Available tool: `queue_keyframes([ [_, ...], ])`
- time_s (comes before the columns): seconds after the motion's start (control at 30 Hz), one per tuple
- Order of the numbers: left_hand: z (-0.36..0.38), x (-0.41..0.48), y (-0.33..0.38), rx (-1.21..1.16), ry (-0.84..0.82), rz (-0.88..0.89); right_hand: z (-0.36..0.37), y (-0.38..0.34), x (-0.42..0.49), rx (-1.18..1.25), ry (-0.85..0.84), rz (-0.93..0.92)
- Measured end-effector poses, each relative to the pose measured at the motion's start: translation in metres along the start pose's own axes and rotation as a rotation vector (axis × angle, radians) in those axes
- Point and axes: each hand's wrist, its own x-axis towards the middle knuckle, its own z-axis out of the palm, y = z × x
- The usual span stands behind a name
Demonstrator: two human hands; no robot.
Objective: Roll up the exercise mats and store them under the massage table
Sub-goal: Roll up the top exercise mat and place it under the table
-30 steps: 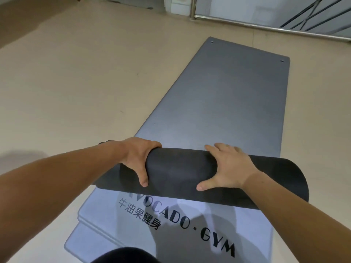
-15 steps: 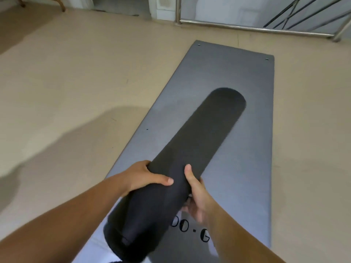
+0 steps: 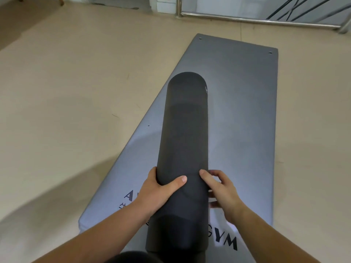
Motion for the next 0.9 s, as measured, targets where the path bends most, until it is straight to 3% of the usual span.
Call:
queue_keyframes([
  [0.1,0.009,0.003,-0.003,0.120,-0.030,0.038,-0.019,-0.015,0.000,-0.124,-0.193,0.128],
  [0.17,0.006,0.003,-0.009,0.070,-0.088,0.022,-0.025,-0.017,-0.001,-0.187,-0.256,0.170],
  [0.3,0.005,0.002,-0.025,-0.111,-0.190,-0.030,-0.032,0.003,-0.008,-0.058,-0.179,0.142],
  [0.43,0.027,0.007,-0.021,-0.100,-0.259,-0.034,-0.048,0.004,-0.004,-0.048,0.035,-0.025],
  [0.6,0.051,0.014,-0.007,-0.028,-0.319,0.023,-0.067,-0.010,-0.009,-0.182,-0.024,0.094],
  [0.73,0.054,0.013,-0.018,-0.087,-0.395,-0.006,-0.070,0.003,-0.016,-0.143,-0.057,0.168],
  [0.9,0.069,0.018,-0.030,0.026,-0.227,-0.078,-0.077,0.018,-0.019,-0.064,-0.024,0.165],
])
